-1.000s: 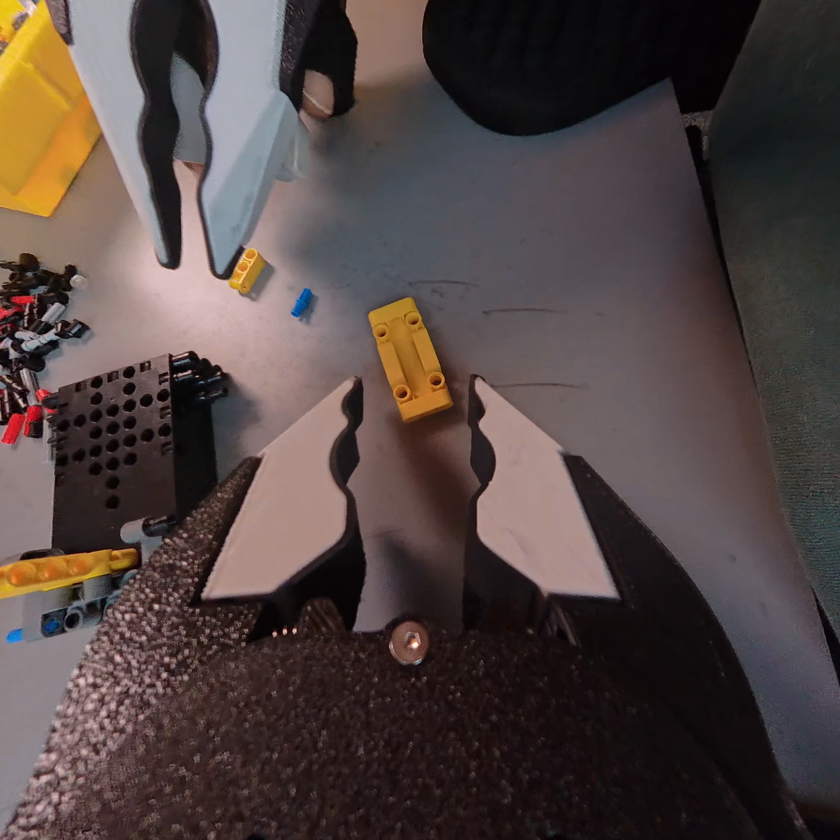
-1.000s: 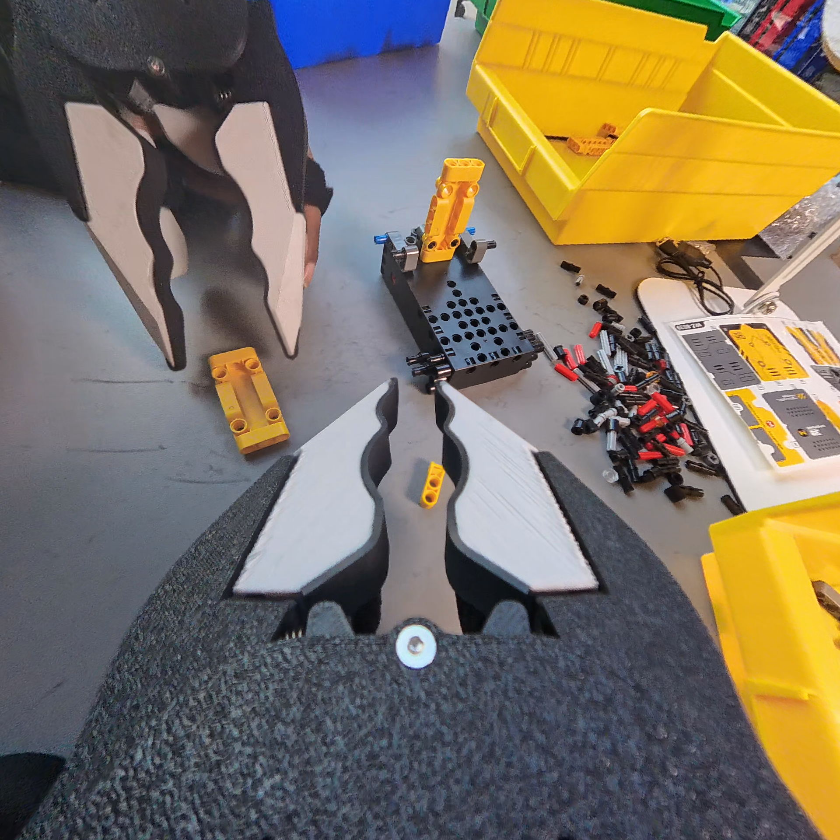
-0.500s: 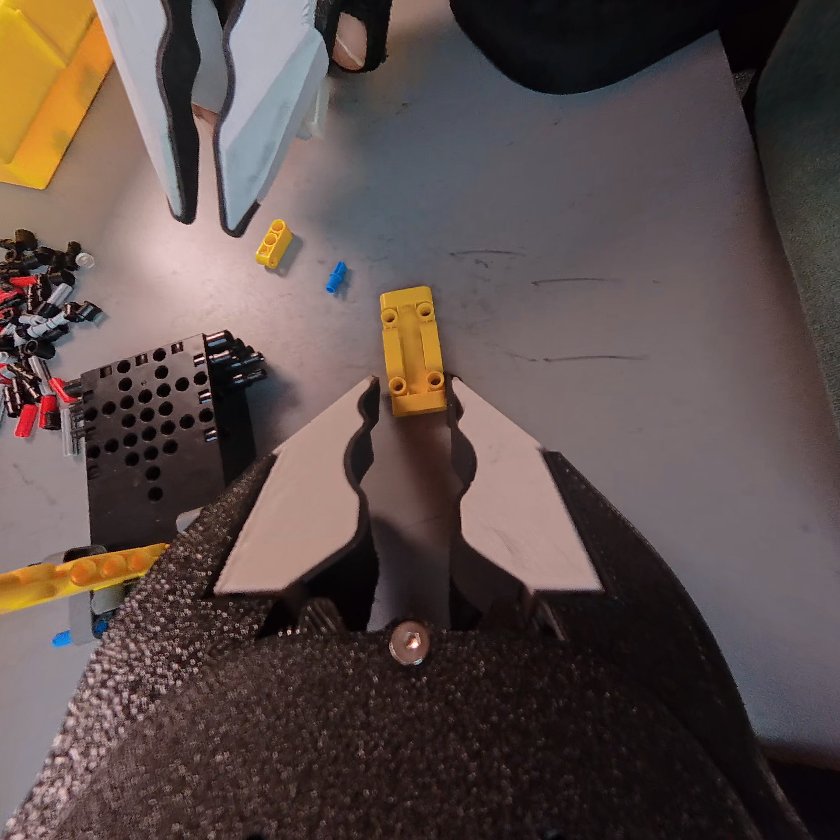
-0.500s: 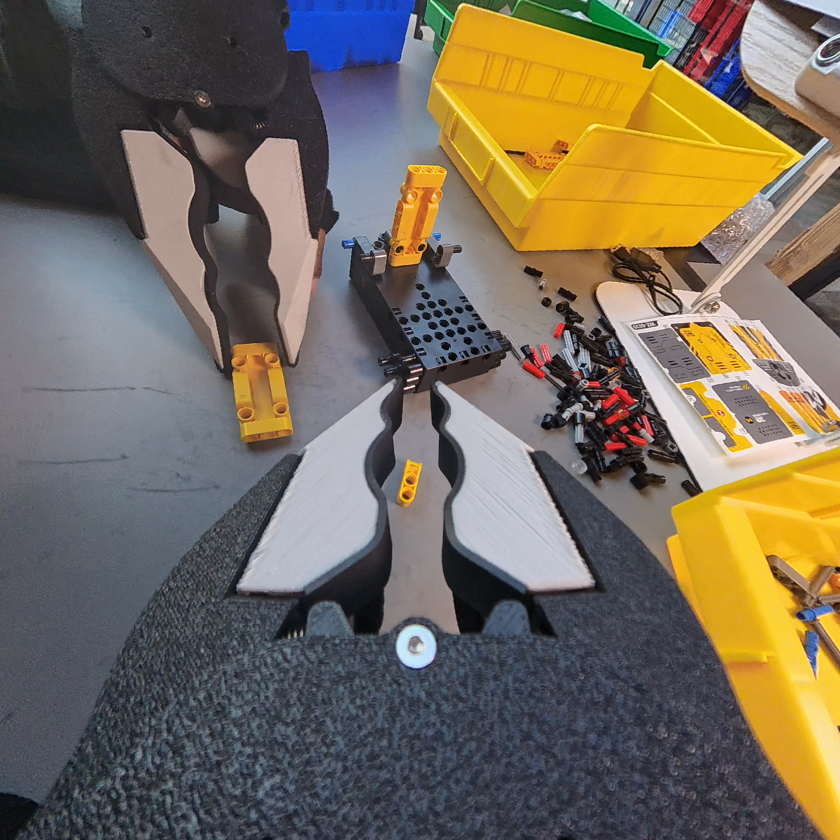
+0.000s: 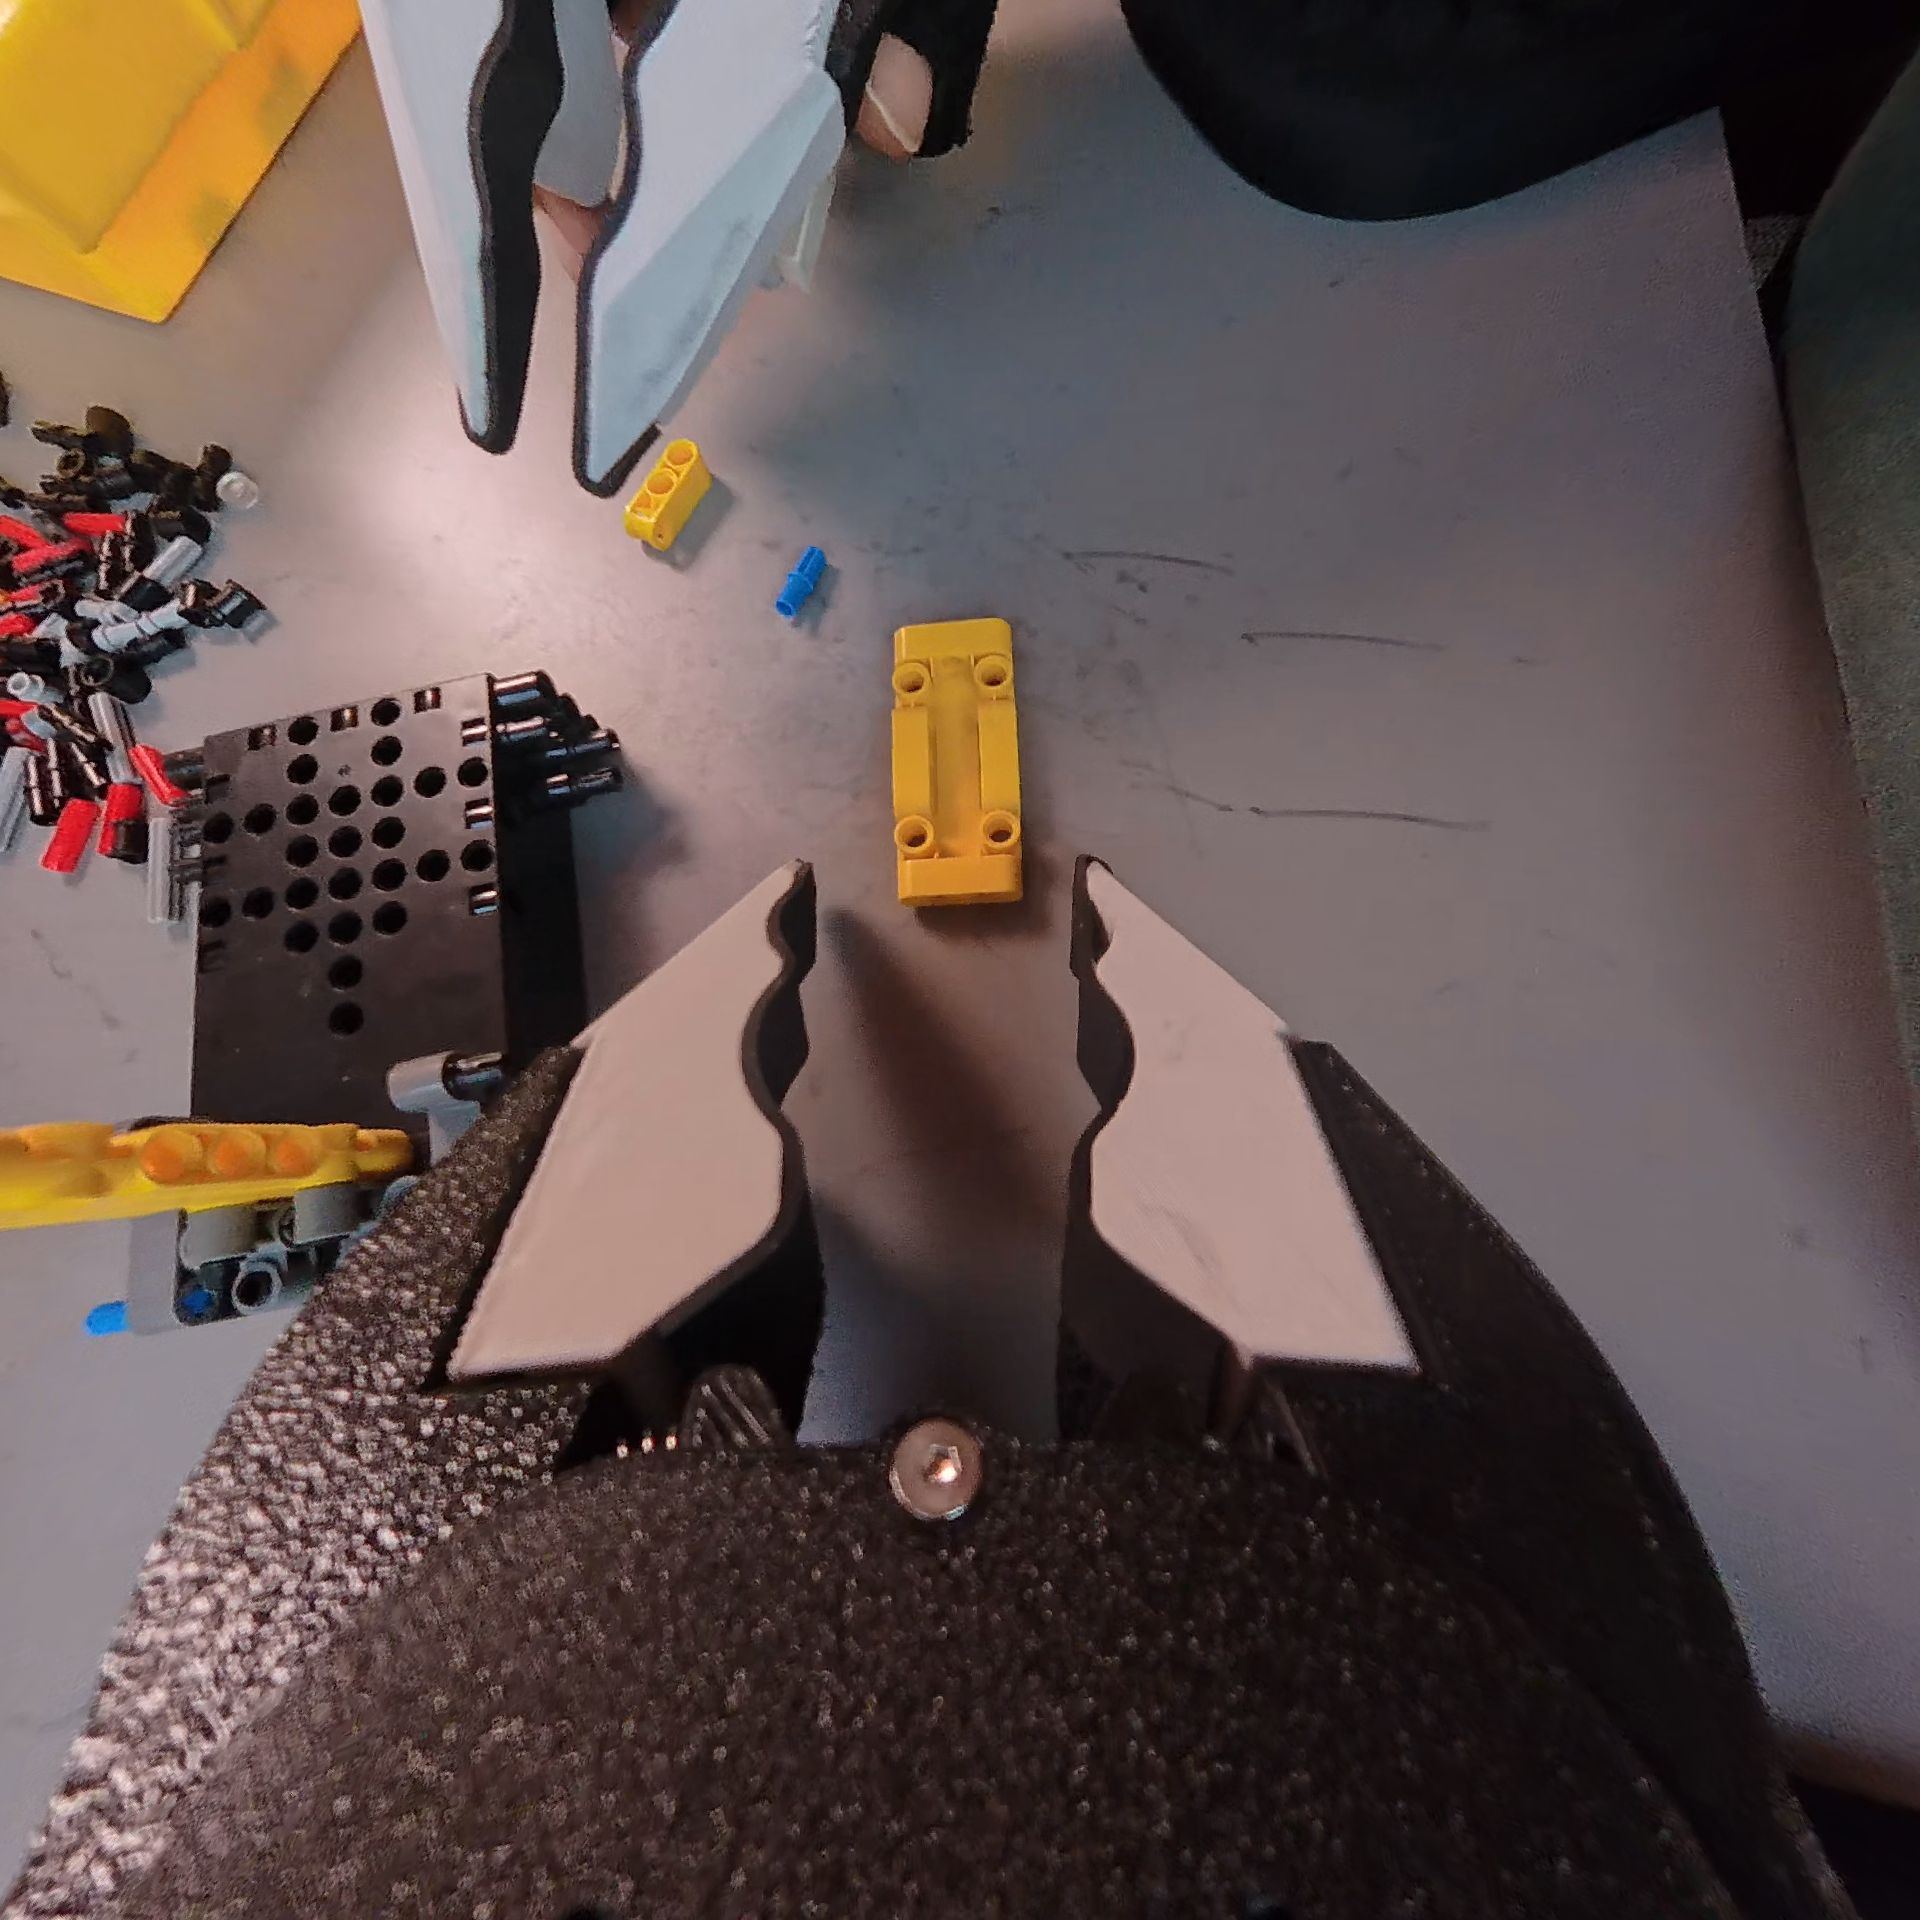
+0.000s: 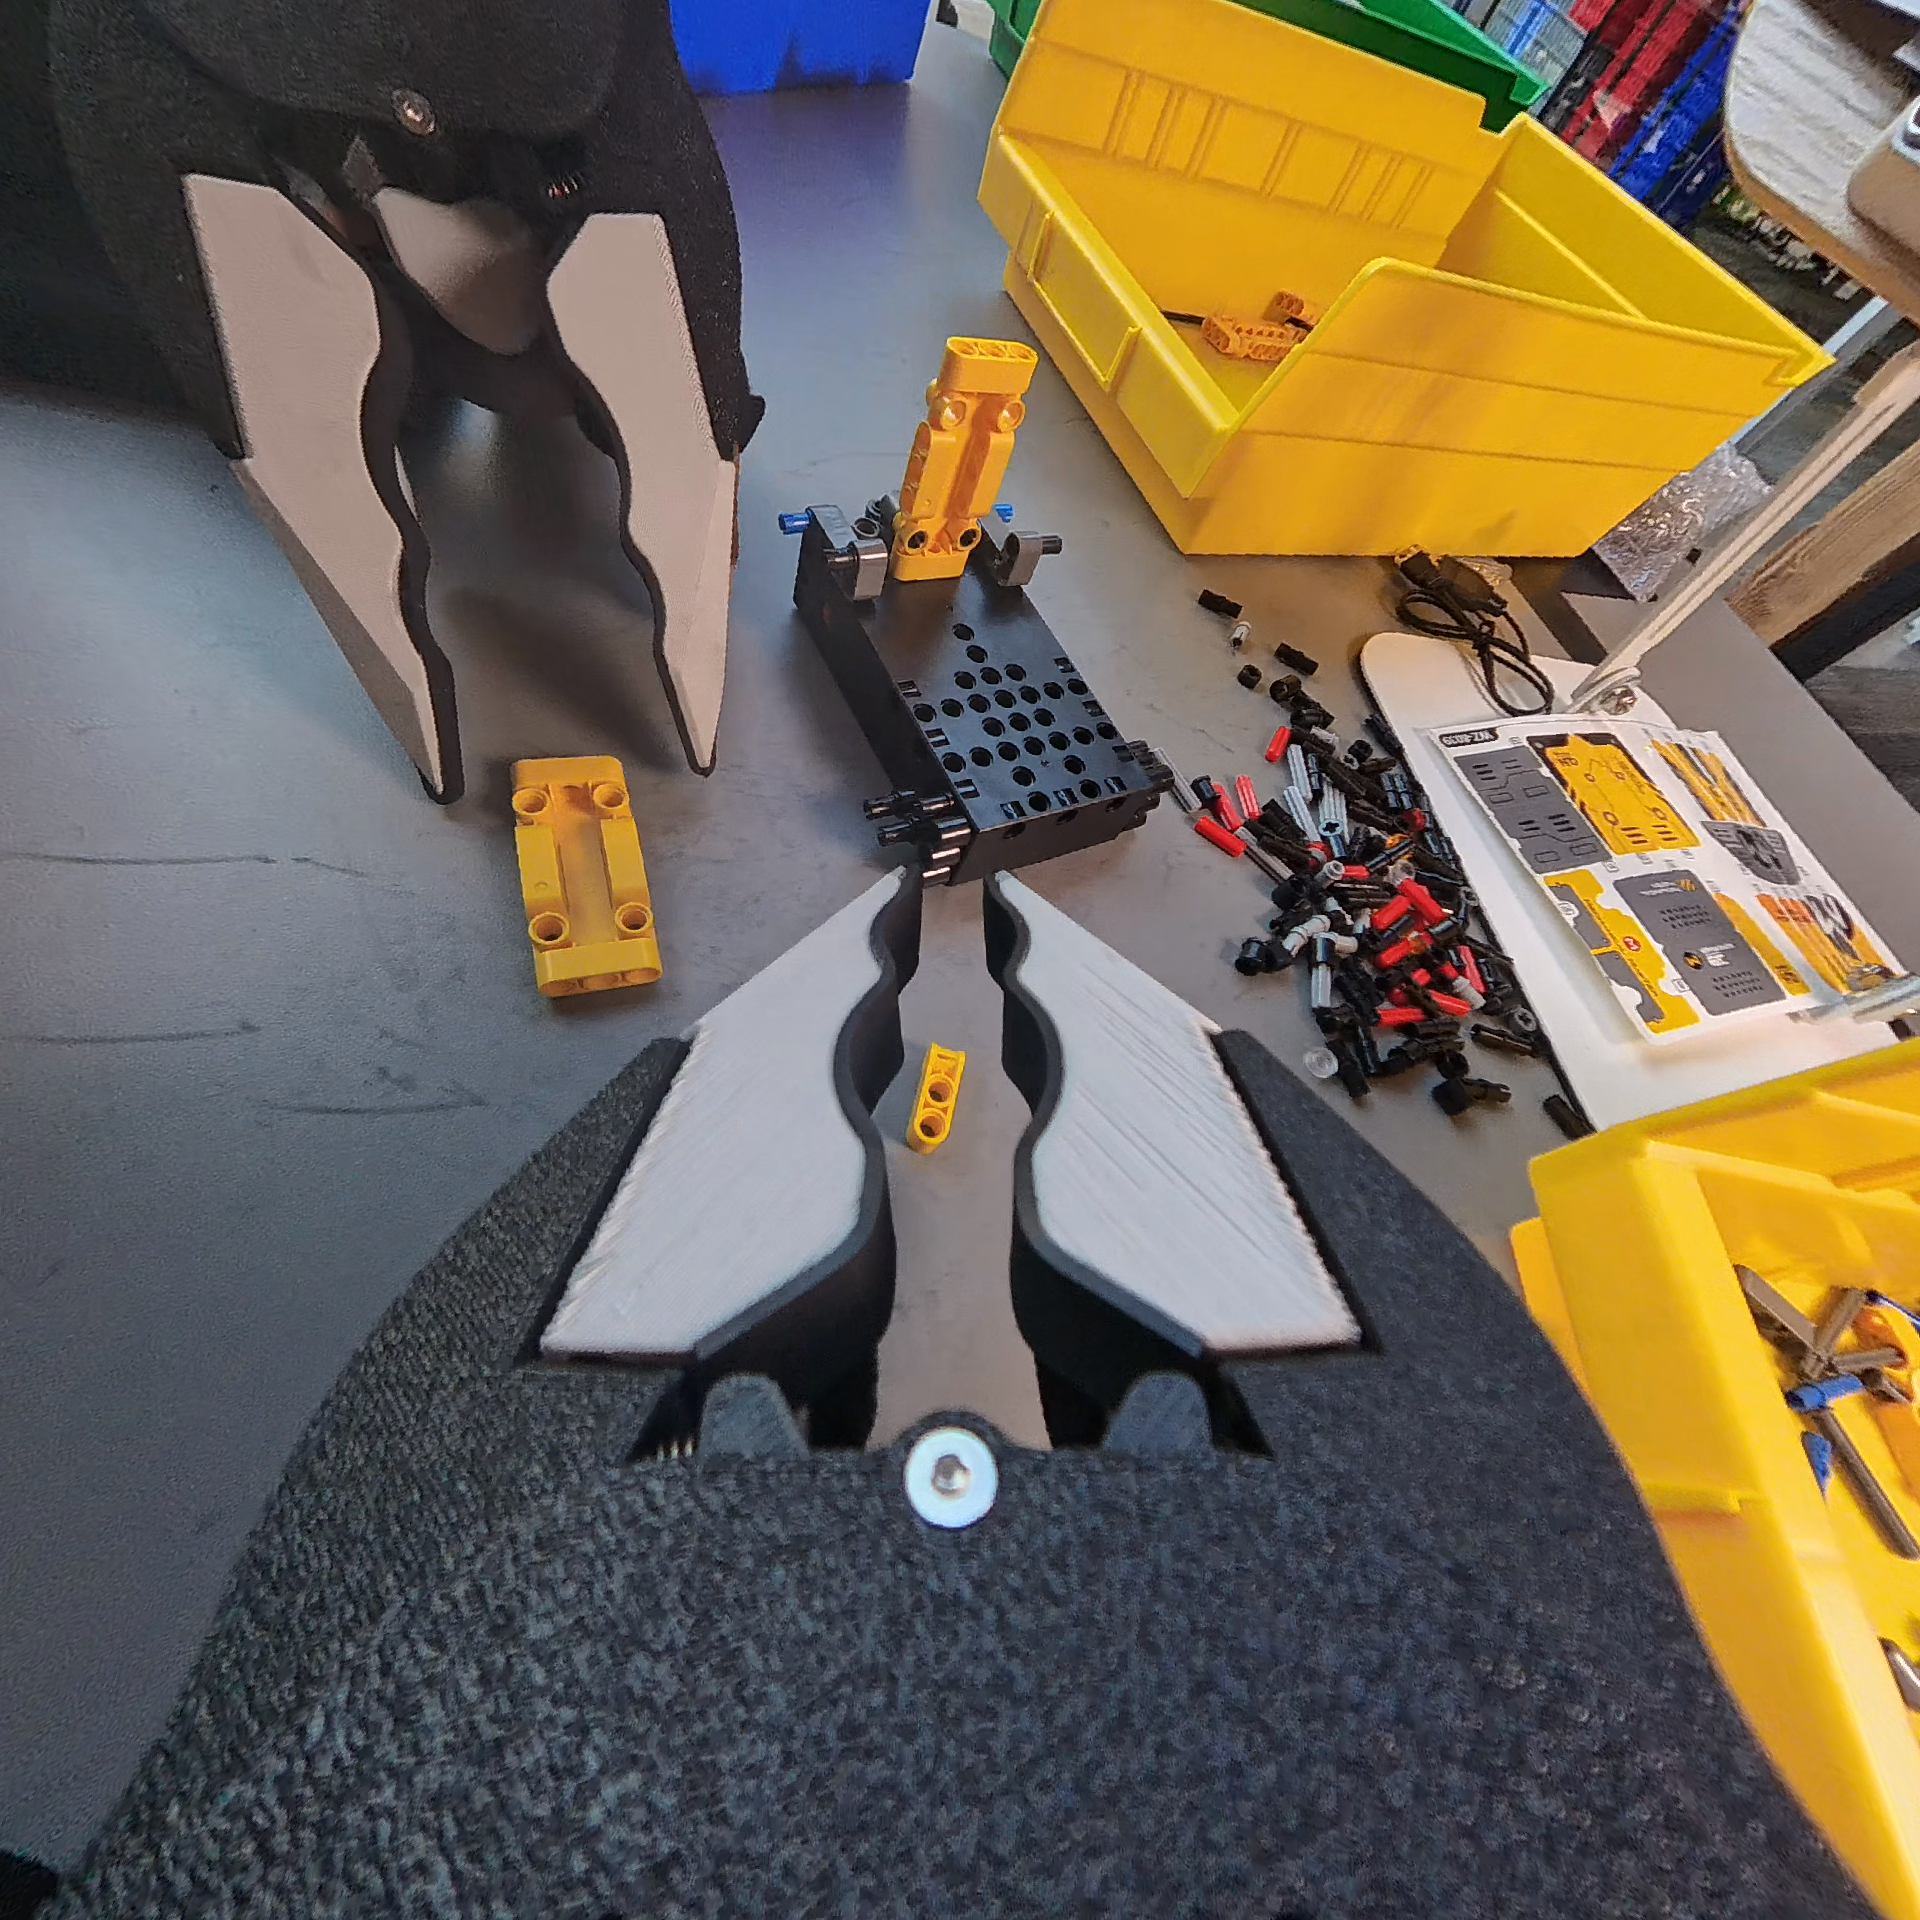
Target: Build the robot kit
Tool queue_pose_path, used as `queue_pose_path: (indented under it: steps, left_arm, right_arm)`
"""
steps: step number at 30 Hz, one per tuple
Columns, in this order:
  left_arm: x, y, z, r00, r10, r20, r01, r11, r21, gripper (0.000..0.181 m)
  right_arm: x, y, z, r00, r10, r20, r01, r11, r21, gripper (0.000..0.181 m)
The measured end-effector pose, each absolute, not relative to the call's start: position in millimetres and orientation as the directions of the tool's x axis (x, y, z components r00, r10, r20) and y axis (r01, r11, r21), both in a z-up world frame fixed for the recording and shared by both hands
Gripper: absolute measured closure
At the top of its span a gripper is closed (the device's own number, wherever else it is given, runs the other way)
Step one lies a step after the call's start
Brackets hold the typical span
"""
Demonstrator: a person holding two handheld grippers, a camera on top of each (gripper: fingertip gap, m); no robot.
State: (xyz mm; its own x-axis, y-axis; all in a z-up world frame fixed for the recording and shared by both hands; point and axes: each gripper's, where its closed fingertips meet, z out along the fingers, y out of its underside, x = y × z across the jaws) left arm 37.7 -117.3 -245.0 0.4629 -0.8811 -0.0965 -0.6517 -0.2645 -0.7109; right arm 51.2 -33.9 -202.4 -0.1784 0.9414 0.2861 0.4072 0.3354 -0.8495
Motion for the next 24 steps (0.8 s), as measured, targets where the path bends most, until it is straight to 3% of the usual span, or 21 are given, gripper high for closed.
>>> queue_pose_path:
  steps: [16,24]
  left_arm:
    - [48.4,-116.2,-246.7,0.476,-0.879,-0.030,-0.631,-0.318,-0.708,0.155]
    - [53.0,-112.7,-246.4,0.484,-0.874,-0.044,-0.632,-0.315,-0.708,0.158]
  right_arm:
    - [52.3,-36.4,-203.7,-0.195,0.944,0.265,0.416,0.325,-0.849,0.168]
    - [55.7,-59.7,-205.8,-0.312,0.924,0.222,0.403,0.340,-0.850,0.167]
